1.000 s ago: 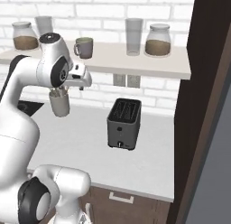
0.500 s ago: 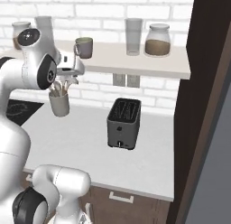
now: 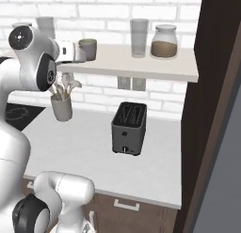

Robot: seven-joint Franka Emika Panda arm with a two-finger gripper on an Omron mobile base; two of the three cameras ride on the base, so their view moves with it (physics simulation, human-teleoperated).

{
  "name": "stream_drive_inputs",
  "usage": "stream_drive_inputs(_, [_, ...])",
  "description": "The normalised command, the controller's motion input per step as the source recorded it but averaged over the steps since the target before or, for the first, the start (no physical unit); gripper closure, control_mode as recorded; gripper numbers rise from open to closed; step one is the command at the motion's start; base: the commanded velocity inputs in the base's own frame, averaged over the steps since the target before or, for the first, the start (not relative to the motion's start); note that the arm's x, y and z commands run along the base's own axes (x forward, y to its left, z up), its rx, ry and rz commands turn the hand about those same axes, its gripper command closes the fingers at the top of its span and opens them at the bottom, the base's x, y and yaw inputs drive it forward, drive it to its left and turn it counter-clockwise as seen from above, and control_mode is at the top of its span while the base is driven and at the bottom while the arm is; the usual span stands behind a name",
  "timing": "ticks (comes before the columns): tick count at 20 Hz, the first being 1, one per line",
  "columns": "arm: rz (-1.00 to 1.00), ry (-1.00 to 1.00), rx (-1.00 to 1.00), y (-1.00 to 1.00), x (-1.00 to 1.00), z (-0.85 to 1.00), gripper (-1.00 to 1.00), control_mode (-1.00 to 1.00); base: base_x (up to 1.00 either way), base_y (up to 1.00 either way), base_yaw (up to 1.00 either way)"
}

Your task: Gather all objects into one cabinet and sort the glasses and bowls to opposite sides.

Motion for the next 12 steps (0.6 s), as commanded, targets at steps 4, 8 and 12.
stream_drive_inputs(4, [0.0, -0.15, 0.0, 0.01, 0.25, 0.18, -1.0, -1.0, 0.0, 0.0, 0.0])
stream_drive_inputs(8, [0.0, -0.1, 0.0, 0.03, 0.43, 0.0, -1.0, -1.0, 0.0, 0.0, 0.0])
stream_drive_inputs(12, [-0.02, -0.07, 0.0, 0.13, 0.31, 0.0, -1.0, -1.0, 0.0, 0.0, 0.0])
